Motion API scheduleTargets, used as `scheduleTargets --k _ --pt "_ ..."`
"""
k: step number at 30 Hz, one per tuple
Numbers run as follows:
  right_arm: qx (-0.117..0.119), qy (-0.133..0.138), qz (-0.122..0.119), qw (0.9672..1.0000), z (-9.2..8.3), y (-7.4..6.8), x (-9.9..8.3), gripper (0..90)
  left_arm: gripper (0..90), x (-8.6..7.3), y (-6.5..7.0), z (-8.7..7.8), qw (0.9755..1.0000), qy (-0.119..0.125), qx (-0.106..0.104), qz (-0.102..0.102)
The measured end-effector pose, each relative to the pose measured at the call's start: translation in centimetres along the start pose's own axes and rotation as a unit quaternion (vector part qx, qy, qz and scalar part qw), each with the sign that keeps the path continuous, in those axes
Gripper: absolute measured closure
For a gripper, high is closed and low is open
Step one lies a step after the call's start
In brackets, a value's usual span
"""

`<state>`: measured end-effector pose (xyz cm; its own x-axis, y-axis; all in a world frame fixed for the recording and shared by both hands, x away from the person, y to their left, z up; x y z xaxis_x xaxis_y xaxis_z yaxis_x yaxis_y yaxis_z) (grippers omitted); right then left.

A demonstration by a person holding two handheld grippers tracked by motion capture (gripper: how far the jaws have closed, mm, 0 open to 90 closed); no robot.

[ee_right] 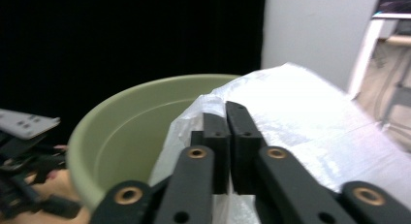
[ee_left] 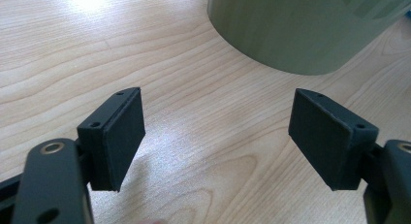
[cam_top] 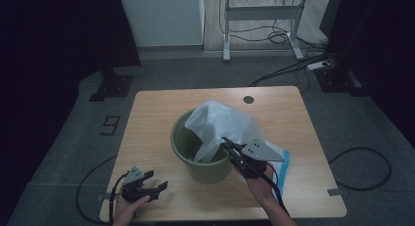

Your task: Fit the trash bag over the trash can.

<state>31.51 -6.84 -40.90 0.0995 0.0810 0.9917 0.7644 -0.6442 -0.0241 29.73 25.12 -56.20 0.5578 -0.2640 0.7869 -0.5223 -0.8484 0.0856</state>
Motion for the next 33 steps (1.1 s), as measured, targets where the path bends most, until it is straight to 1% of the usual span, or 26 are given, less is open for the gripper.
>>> scheduleTargets --k 1,3,4,5,6,7,8,9,10,12,14,17,18,19,20,21,22,23,25,26,28,30,32,33 --pt "0.007 -0.002 0.002 1.0000 0.0 -0.1 -0.2 79.7 20.3 0.0 0.0 0.0 1.0000 0.000 0.000 0.000" --pt "0.013 0.006 0.005 0.9999 -0.4 -0.1 -0.2 64.9 20.3 0.0 0.0 0.0 1.0000 0.000 0.000 0.000" --pt "0.011 0.014 0.004 0.9998 -0.8 -0.2 0.0 57.1 20.3 0.0 0.0 0.0 1.0000 0.000 0.000 0.000" --pt "0.000 0.024 0.000 0.9997 -1.6 -0.2 0.3 50.9 20.3 0.0 -0.1 0.0 1.0000 0.000 0.001 -0.001" --pt "-0.005 0.031 -0.002 0.9995 -2.1 -0.2 0.4 45.9 20.3 0.0 -0.1 0.0 1.0000 -0.001 0.001 -0.001" --pt "-0.005 0.031 -0.002 0.9995 -2.1 -0.2 0.4 45.9 20.3 0.0 -0.1 0.0 1.0000 -0.001 0.001 -0.001" --pt "-0.013 0.039 -0.002 0.9992 -2.8 -0.3 0.6 41.5 20.3 -0.1 0.0 0.1 1.0000 -0.002 0.000 -0.001" --pt "-0.032 0.044 -0.003 0.9985 -4.0 -0.3 0.5 35.5 20.3 -0.1 0.0 0.1 1.0000 -0.003 0.000 0.000" --pt "-0.037 0.044 0.003 0.9983 -4.7 -0.4 0.3 33.4 20.3 -0.1 0.1 0.2 1.0000 -0.004 0.000 0.002" --pt "-0.047 0.040 0.010 0.9981 -5.5 -0.3 -0.3 29.4 20.3 -0.1 0.2 0.2 1.0000 -0.005 0.000 0.003" --pt "-0.050 0.036 0.017 0.9980 -6.2 -0.4 -1.1 28.3 20.3 -0.1 0.3 0.2 1.0000 -0.004 0.000 0.004" --pt "-0.058 0.019 0.022 0.9979 -6.9 -0.5 -2.7 25.3 20.3 -0.1 0.2 0.2 1.0000 -0.006 0.000 0.004" --pt "-0.058 0.019 0.022 0.9979 -6.9 -0.5 -2.7 25.3 20.3 -0.1 0.2 0.2 1.0000 -0.006 0.000 0.004" --pt "-0.062 0.010 0.022 0.9978 -7.0 -0.5 -3.3 24.4 20.3 -0.1 0.2 0.2 1.0000 -0.006 0.000 0.004" --pt "-0.076 -0.003 0.020 0.9969 -7.3 -0.5 -4.5 23.1 20.3 -0.1 0.1 0.3 1.0000 -0.006 0.001 0.003" --pt "-0.076 -0.003 0.020 0.9969 -7.3 -0.5 -4.5 23.1 20.3 -0.1 0.1 0.3 1.0000 -0.006 0.001 0.003" --pt "-0.091 -0.019 0.025 0.9954 -7.3 -0.5 -5.9 21.9 20.3 -0.1 0.1 0.3 1.0000 -0.006 0.001 0.003" --pt "-0.091 -0.019 0.025 0.9954 -7.3 -0.5 -5.9 21.9 20.3 -0.1 0.1 0.3 1.0000 -0.006 0.001 0.003" --pt "-0.100 -0.028 0.034 0.9940 -7.1 -0.5 -6.9 21.0 20.3 -0.1 0.2 0.3 1.0000 -0.007 0.001 0.004" --pt "-0.110 -0.038 0.038 0.9925 -6.8 -0.4 -7.9 20.7 20.3 -0.1 0.2 0.2 1.0000 -0.007 0.001 0.004" --pt "-0.112 -0.040 0.037 0.9922 -6.7 -0.5 -8.2 20.8 20.3 -0.1 0.2 0.2 1.0000 -0.007 0.001 0.004" --pt "-0.123 -0.050 0.029 0.9907 -6.3 -0.5 -8.9 21.7 20.3 -0.1 0.2 0.2 1.0000 -0.006 0.001 0.003" --pt "-0.130 -0.057 0.027 0.9895 -6.0 -0.4 -9.4 24.8 20.3 -0.2 0.1 0.2 1.0000 -0.006 0.001 0.004" --pt "-0.137 -0.060 0.025 0.9884 -5.8 -0.2 -9.6 28.3 20.3 -0.2 0.1 0.2 1.0000 -0.007 0.001 0.004"
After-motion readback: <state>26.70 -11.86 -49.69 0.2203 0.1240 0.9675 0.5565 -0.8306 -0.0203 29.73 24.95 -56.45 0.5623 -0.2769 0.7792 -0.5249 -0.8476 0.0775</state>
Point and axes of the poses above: each handheld gripper's, and its own axes: z roughly forward along the jaws, x roughly out of its top, y roughly to its right, the point moved 5 cm from there along z, roughly forward along the jaws, and after that the axes turned 8 degrees about x, right-handed, at the moved point
